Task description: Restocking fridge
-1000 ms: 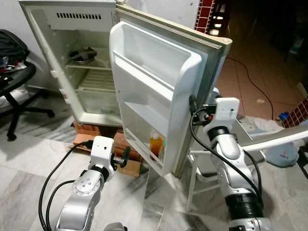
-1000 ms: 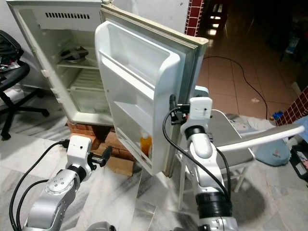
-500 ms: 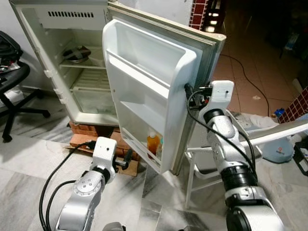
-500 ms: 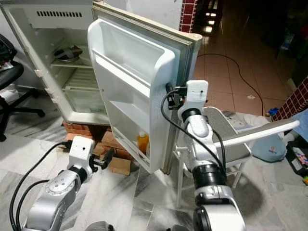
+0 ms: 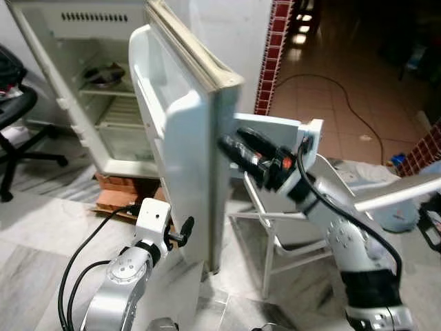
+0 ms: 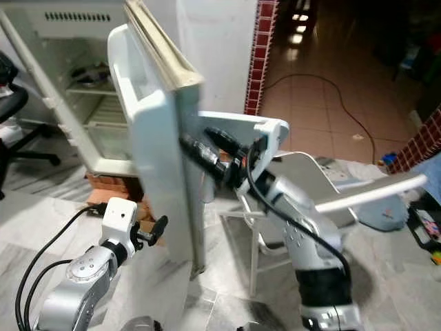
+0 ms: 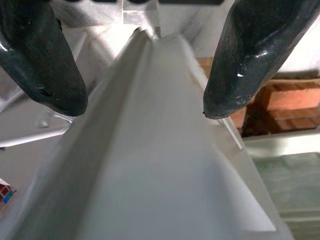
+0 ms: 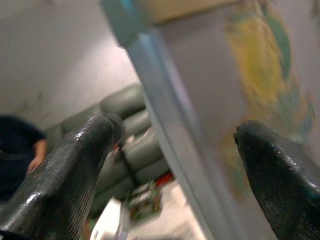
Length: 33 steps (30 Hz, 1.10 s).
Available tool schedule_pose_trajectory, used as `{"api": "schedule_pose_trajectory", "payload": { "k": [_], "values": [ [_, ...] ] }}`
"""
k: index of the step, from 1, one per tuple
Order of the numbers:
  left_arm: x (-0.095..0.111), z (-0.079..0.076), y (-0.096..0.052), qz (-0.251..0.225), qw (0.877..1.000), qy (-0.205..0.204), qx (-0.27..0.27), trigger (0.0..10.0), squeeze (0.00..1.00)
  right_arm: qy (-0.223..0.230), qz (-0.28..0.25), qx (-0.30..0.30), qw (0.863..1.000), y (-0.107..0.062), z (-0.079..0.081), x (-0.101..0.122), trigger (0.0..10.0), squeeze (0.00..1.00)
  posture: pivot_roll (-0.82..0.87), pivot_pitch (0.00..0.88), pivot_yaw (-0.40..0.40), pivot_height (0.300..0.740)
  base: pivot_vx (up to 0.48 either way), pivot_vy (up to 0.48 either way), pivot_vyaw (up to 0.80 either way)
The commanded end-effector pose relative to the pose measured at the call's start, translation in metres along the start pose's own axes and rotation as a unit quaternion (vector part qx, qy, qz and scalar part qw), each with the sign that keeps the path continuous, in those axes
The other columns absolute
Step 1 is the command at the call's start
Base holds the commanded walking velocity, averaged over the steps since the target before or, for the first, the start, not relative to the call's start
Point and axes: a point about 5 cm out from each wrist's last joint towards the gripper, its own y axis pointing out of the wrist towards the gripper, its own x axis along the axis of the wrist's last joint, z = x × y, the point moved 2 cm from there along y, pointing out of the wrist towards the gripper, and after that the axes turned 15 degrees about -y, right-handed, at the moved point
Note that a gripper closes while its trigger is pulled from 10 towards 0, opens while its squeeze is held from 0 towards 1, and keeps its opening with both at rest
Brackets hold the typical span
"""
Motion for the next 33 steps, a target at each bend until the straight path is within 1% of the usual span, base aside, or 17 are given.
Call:
{"api": "schedule_pose_trajectory", "payload": {
  "k": [1, 3, 5, 6, 7, 8, 9, 10, 11, 13, 15, 19, 23, 27, 28, 32, 33],
  "values": [
    [0.001, 0.001, -0.002, 0.001, 1.000, 0.003, 0.000, 10.0, 0.00, -0.007, 0.021, -0.006, 1.000, -0.006, 0.001, -0.006, 10.0, 0.00, 0.10, 0.012, -0.010, 0.740, 0.000, 0.000, 0.00],
    [0.001, 0.001, -0.002, 0.001, 1.000, 0.003, -0.001, 10.0, 0.00, -0.013, 0.046, -0.040, 0.998, -0.014, -0.005, -0.016, 10.0, 0.00, 0.10, 0.013, -0.009, 0.740, 0.000, 0.000, 0.00],
    [0.001, 0.002, -0.002, 0.000, 1.000, 0.004, 0.000, 10.0, 0.00, -0.042, 0.078, -0.077, 0.993, -0.022, -0.011, -0.029, 10.0, 0.00, 0.10, 0.011, -0.008, 0.740, 0.000, 0.000, 0.00],
    [0.003, 0.004, -0.003, -0.005, 1.000, 0.001, 0.009, 10.0, 0.00, -0.079, 0.103, -0.139, 0.982, -0.031, -0.020, -0.038, 10.0, 0.00, 0.09, 0.009, -0.008, 0.740, 0.000, 0.000, 0.00],
    [0.003, 0.004, -0.003, -0.005, 1.000, 0.001, 0.009, 10.0, 0.00, -0.079, 0.103, -0.139, 0.982, -0.031, -0.020, -0.038, 10.0, 0.00, 0.09, 0.009, -0.008, 0.740, 0.000, 0.000, 0.00],
    [0.003, 0.005, -0.003, -0.007, 1.000, -0.001, 0.015, 10.0, 0.00, -0.096, 0.111, -0.177, 0.973, -0.036, -0.025, -0.041, 10.0, 0.00, 0.09, 0.009, -0.008, 0.740, 0.000, 0.000, 0.00],
    [0.004, 0.007, -0.003, -0.009, 1.000, -0.001, 0.022, 10.0, 0.00, -0.121, 0.114, -0.243, 0.956, -0.043, -0.033, -0.042, 10.0, 0.00, 0.09, 0.009, -0.008, 0.740, 0.000, 0.000, 0.00],
    [0.005, 0.008, -0.003, -0.010, 1.000, 0.002, 0.023, 10.0, 0.00, -0.127, 0.113, -0.259, 0.951, -0.045, -0.034, -0.041, 10.0, 0.00, 0.09, 0.007, -0.009, 0.740, 0.000, 0.000, 0.00],
    [0.005, 0.008, -0.003, -0.011, 1.000, 0.003, 0.024, 10.0, 0.00, -0.127, 0.113, -0.284, 0.944, -0.048, -0.036, -0.043, 10.0, 0.00, 0.09, 0.006, -0.009, 0.740, 0.000, 0.289, 0.00],
    [0.006, 0.008, -0.002, -0.012, 1.000, 0.005, 0.024, 10.0, 0.00, -0.128, 0.110, -0.315, 0.934, -0.051, -0.037, -0.045, 10.0, 0.00, 0.09, 0.007, -0.012, 0.740, 0.000, 0.384, 0.00],
    [0.007, 0.008, -0.001, -0.011, 1.000, 0.013, 0.025, 10.0, 0.00, -0.125, 0.106, -0.337, 0.927, -0.052, -0.037, -0.048, 10.0, 0.00, 0.09, 0.024, -0.009, 0.740, 0.000, 0.480, 0.00],
    [0.009, 0.009, -0.001, -0.016, 0.999, 0.015, 0.031, 10.0, 0.00, -0.121, 0.112, -0.342, 0.925, -0.052, -0.033, -0.057, 10.0, 0.00, 0.09, 0.013, -0.010, 0.740, 0.000, 0.480, 0.00],
    [0.011, 0.017, -0.003, -0.028, 0.998, 0.005, 0.061, 10.0, 0.00, -0.117, 0.122, -0.340, 0.925, -0.053, -0.033, -0.062, 10.0, 0.00, 0.09, 0.010, -0.016, 0.740, 0.000, 0.480, 0.00],
    [0.014, 0.029, -0.005, -0.043, 0.993, -0.015, 0.104, 10.0, 0.00, -0.129, 0.129, -0.365, 0.913, -0.059, -0.043, -0.060, 10.0, 0.00, 0.09, 0.005, -0.020, 0.740, 0.000, 0.480, 0.00],
    [0.014, 0.029, -0.005, -0.043, 0.993, -0.015, 0.104, 10.0, 0.00, -0.129, 0.129, -0.365, 0.913, -0.059, -0.043, -0.060, 10.0, 0.00, 0.09, 0.005, -0.020, 0.740, 0.000, 0.480, 0.00],
    [0.019, 0.032, -0.005, -0.058, 0.992, 0.010, 0.113, 10.0, 0.00, -0.152, 0.133, -0.405, 0.892, -0.066, -0.051, -0.057, 10.0, 0.00, 0.09, 0.000, -0.020, 0.740, 0.000, 0.480, 0.00],
    [0.020, 0.031, -0.006, -0.063, 0.992, 0.013, 0.110, 10.0, 0.00, -0.153, 0.133, -0.409, 0.890, -0.067, -0.052, -0.057, 10.0, 0.00, 0.09, 0.000, -0.018, 0.740, 0.000, 0.480, 0.00]
  ]
}}
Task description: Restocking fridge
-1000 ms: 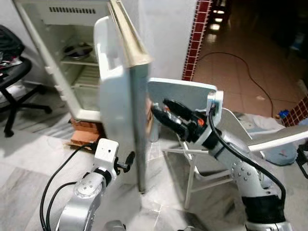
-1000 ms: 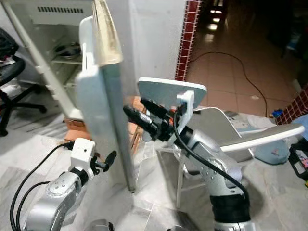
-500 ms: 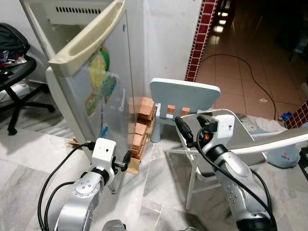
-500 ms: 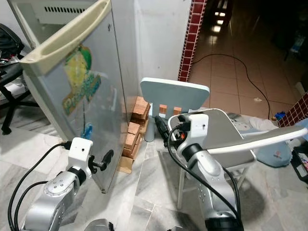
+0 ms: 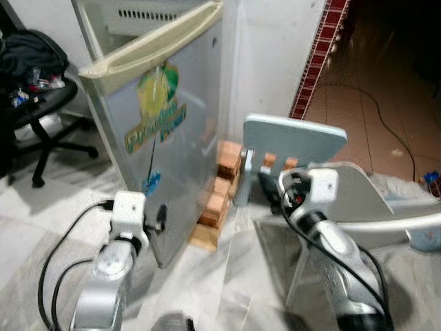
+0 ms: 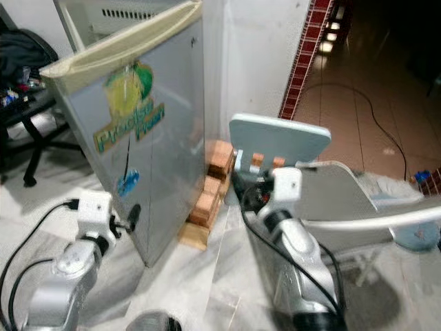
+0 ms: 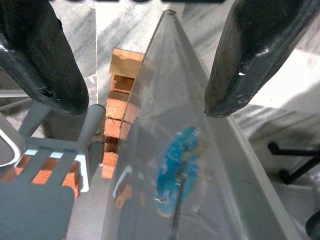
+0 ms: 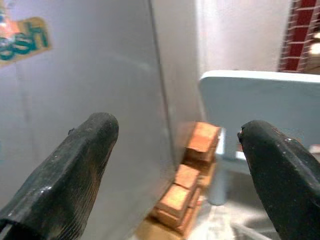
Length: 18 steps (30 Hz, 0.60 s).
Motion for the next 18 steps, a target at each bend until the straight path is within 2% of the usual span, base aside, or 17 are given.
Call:
{"api": "schedule_pose_trajectory", "payload": {
  "k": [1, 5, 9, 14, 18],
  "values": [
    [0.002, 0.003, -0.001, -0.009, 1.000, 0.011, 0.005, 10.0, 0.00, -0.005, -0.003, -0.008, 1.000, 0.002, -0.001, 0.002, 10.0, 0.00, 0.09, 0.000, -0.018, 0.740, 0.000, 0.480, 0.00],
    [0.026, 0.001, -0.003, -0.097, 0.995, 0.037, -0.001, 10.0, 0.00, -0.022, 0.000, -0.043, 0.999, 0.000, -0.008, 0.000, 10.0, 0.00, 0.08, 0.000, -0.011, 0.740, 0.000, 0.480, 0.00],
    [0.040, 0.007, -0.001, -0.151, 0.986, 0.064, 0.013, 10.0, 0.00, -0.012, 0.001, -0.074, 0.997, -0.002, -0.014, -0.002, 10.0, 0.00, 0.08, 0.000, -0.005, 0.740, 0.000, 0.480, 0.00],
    [0.039, 0.009, 0.000, -0.161, 0.984, 0.073, 0.009, 10.0, 0.00, -0.015, -0.004, -0.082, 0.997, -0.005, -0.015, -0.001, 10.0, 0.00, 0.08, 0.000, -0.001, 0.740, 0.000, 0.480, 0.00],
    [0.027, 0.018, -0.002, -0.154, 0.986, 0.067, 0.012, 10.0, 0.00, -0.043, 0.004, -0.113, 0.993, -0.008, -0.022, -0.003, 10.0, 0.00, 0.07, 0.000, 0.010, 0.740, 0.000, 0.480, 0.00]
  ]
}}
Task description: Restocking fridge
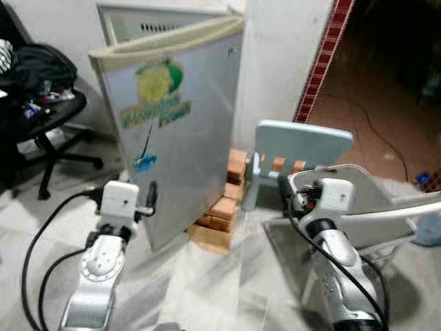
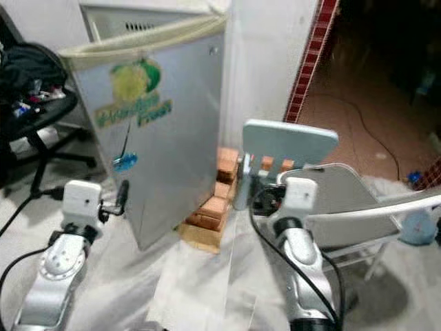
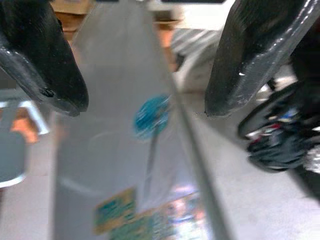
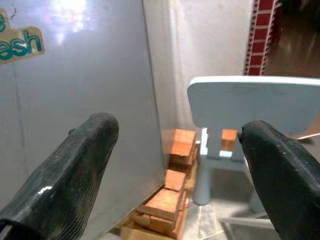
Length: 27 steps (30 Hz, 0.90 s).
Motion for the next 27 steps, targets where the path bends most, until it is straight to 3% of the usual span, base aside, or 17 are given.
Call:
{"api": "schedule_pose_trajectory", "payload": {
  "k": [1, 4, 7, 10, 18, 27],
  "values": [
    [-0.006, -0.005, -0.002, 0.001, 1.000, -0.018, -0.003, 10.0, 0.00, -0.027, 0.002, -0.038, 0.999, -0.001, -0.017, 0.001, 10.0, 0.00, 0.07, 0.000, 0.010, 0.740, 0.000, 0.480, 0.00],
    [-0.011, -0.006, -0.005, 0.010, 0.999, -0.042, 0.002, 10.0, 0.00, -0.059, 0.001, -0.033, 0.998, 0.000, -0.016, -0.001, 10.0, 0.00, 0.07, 0.000, 0.008, 0.740, 0.000, 0.480, 0.00],
    [-0.013, -0.007, -0.006, 0.014, 0.998, -0.054, 0.000, 10.0, 0.00, -0.028, -0.002, -0.024, 0.999, 0.000, -0.012, -0.001, 10.0, 0.00, 0.07, 0.000, 0.006, 0.740, 0.000, 0.480, 0.00],
    [-0.012, -0.008, -0.005, 0.011, 0.998, -0.062, 0.000, 10.0, 0.00, -0.029, 0.002, -0.047, 0.998, 0.002, -0.016, -0.002, 10.0, 0.00, 0.08, 0.000, 0.000, 0.740, 0.000, 0.480, 0.00],
    [-0.006, -0.009, 0.003, 0.003, 0.998, -0.063, -0.013, 10.0, 0.00, -0.013, -0.007, -0.038, 0.999, 0.008, -0.015, 0.003, 10.0, 0.00, 0.08, 0.000, 0.000, 0.740, 0.000, 0.480, 0.00],
    [-0.003, -0.006, 0.008, 0.000, 0.997, -0.078, -0.004, 10.0, 0.00, -0.009, -0.006, -0.041, 0.999, 0.011, -0.015, 0.003, 10.0, 0.00, 0.08, 0.000, 0.000, 0.740, 0.000, 0.480, -0.72]
  ]
}}
